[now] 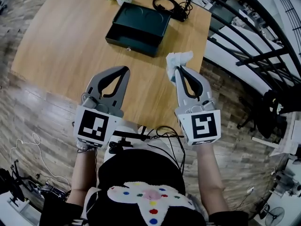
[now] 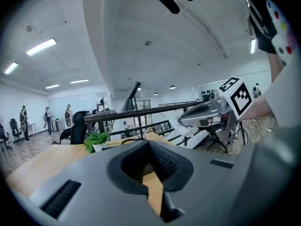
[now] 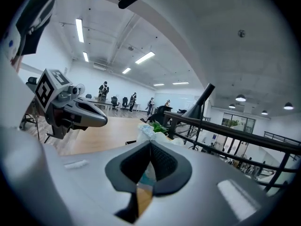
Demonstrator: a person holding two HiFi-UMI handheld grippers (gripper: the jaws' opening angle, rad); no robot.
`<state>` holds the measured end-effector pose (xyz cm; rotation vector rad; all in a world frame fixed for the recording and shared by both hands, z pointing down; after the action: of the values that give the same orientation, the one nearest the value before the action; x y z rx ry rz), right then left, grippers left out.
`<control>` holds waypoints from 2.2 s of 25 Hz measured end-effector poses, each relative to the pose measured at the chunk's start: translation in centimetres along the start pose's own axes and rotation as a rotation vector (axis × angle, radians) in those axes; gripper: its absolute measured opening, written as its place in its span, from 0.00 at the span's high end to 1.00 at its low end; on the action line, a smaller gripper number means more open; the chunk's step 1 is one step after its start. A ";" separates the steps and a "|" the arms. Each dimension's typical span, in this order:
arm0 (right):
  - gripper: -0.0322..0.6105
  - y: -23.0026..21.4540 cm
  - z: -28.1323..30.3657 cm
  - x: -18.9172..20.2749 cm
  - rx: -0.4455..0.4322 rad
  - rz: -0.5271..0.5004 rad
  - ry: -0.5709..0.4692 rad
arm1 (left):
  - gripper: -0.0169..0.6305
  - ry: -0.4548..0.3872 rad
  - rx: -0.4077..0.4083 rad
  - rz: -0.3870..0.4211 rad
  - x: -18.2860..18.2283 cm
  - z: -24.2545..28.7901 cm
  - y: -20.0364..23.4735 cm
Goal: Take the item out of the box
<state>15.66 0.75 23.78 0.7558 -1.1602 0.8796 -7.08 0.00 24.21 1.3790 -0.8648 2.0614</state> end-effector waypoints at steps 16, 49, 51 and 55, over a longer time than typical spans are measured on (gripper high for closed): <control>0.94 1.4 -9.0 -0.7 0.057 -0.015 -0.043 | 0.96 -0.043 0.010 0.055 -2.5 -4.6 -4.2; 0.94 2.1 -10.2 0.6 0.091 -0.004 -0.015 | 0.96 -0.058 0.047 0.077 -2.6 -4.8 -5.5; 0.94 2.1 -10.1 0.7 0.087 -0.008 -0.013 | 0.96 -0.054 0.048 0.081 -2.6 -4.8 -5.7; 0.94 2.1 -10.1 0.7 0.086 -0.006 -0.011 | 0.96 -0.049 0.053 0.085 -2.6 -4.6 -5.8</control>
<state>18.40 10.57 22.16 0.8348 -1.1351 0.9264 -4.92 7.13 21.81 1.4494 -0.9100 2.1361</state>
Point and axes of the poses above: the fingertips, and each gripper's own axes: z forward along the fingers, y to its left, x out of its underside, the point moved 10 cm from there along -z, backward along the fingers, and after that the axes turned 8 degrees about z, right-handed, at the moved point
